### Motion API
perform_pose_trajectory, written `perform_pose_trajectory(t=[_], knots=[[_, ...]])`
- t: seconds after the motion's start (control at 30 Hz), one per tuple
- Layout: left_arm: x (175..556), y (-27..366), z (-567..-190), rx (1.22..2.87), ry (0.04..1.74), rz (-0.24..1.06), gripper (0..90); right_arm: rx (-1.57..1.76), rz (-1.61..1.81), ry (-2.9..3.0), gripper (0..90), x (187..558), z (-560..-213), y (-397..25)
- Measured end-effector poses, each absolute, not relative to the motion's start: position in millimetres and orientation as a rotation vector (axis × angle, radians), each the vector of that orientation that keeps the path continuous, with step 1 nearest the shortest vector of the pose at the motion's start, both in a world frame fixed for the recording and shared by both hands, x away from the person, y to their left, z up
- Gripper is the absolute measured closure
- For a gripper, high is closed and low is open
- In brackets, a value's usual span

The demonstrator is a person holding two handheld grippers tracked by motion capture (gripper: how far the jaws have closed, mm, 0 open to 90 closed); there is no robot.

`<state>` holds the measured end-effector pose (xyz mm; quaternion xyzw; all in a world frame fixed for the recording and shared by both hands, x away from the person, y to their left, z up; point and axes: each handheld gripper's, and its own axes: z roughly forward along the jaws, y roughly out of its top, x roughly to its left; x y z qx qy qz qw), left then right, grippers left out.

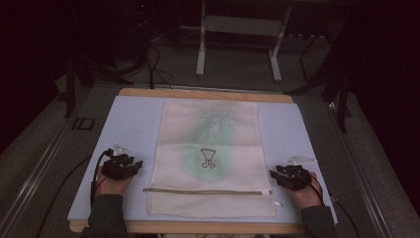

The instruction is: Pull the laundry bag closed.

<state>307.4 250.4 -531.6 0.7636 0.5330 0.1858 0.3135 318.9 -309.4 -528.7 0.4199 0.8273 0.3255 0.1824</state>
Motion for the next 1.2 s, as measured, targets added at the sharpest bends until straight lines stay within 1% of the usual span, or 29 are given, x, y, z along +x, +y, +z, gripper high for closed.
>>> perform_pose_trajectory(t=[0.17, 0.43, 0.63, 0.87, 1.2], knots=[[306, 246, -530, 2.032, 1.339, 0.464, 58.1, 1.141, 0.925, 2.364, 60.7, 315, -525, -301], [305, 243, -529, 2.044, 1.289, 0.449, 61.3, 1.105, 0.912, 2.364, 60.5, 313, -522, -295], [306, 247, -528, 2.032, 1.304, 0.418, 61.5, 1.088, 0.913, 2.411, 56.4, 311, -520, -289], [305, 247, -526, 2.042, 1.285, 0.437, 60.4, 1.050, 0.921, 2.440, 53.9, 307, -517, -283], [304, 247, -524, 2.042, 1.270, 0.425, 61.5, 1.013, 0.943, 2.473, 54.3, 302, -513, -275]])
